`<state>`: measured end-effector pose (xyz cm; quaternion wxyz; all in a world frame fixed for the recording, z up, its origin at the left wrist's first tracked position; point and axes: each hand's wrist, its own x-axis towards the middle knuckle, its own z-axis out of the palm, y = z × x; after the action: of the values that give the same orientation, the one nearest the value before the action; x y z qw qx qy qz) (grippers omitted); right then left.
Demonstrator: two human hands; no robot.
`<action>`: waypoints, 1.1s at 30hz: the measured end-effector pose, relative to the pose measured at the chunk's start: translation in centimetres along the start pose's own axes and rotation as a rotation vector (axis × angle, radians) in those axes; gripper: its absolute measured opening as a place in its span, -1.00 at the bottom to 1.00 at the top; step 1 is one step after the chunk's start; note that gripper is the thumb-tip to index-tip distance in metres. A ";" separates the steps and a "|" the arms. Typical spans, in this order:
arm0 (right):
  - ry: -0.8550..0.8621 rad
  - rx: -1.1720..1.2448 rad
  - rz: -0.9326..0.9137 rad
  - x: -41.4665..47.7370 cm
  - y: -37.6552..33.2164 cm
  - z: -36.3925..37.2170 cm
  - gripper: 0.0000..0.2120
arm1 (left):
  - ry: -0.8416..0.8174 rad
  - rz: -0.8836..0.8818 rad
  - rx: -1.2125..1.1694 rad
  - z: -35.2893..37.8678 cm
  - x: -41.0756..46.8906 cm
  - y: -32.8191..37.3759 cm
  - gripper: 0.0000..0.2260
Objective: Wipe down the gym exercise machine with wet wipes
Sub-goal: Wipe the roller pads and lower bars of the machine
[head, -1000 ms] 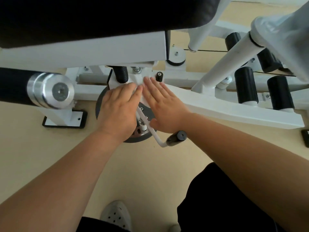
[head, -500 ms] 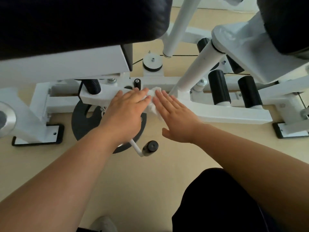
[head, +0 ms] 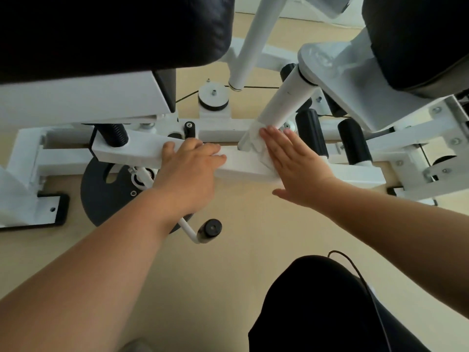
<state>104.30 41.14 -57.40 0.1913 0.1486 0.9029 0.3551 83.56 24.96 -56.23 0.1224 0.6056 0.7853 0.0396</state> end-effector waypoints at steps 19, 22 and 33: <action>-0.026 -0.155 -0.076 2.8 1.6 -3.1 0.29 | -0.046 0.003 0.024 0.1 -0.3 0.2 -0.43; -0.020 -0.105 0.048 3.0 2.5 -4.8 0.36 | -0.056 0.005 0.036 0.3 0.0 0.1 -0.44; 0.004 0.143 -0.053 1.8 0.1 -0.8 0.19 | -0.068 0.019 0.027 0.1 -0.2 -0.2 -0.43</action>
<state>102.38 41.46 -57.26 0.1879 0.1371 0.9300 0.2847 83.44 24.74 -56.37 0.1405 0.6156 0.7754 0.0093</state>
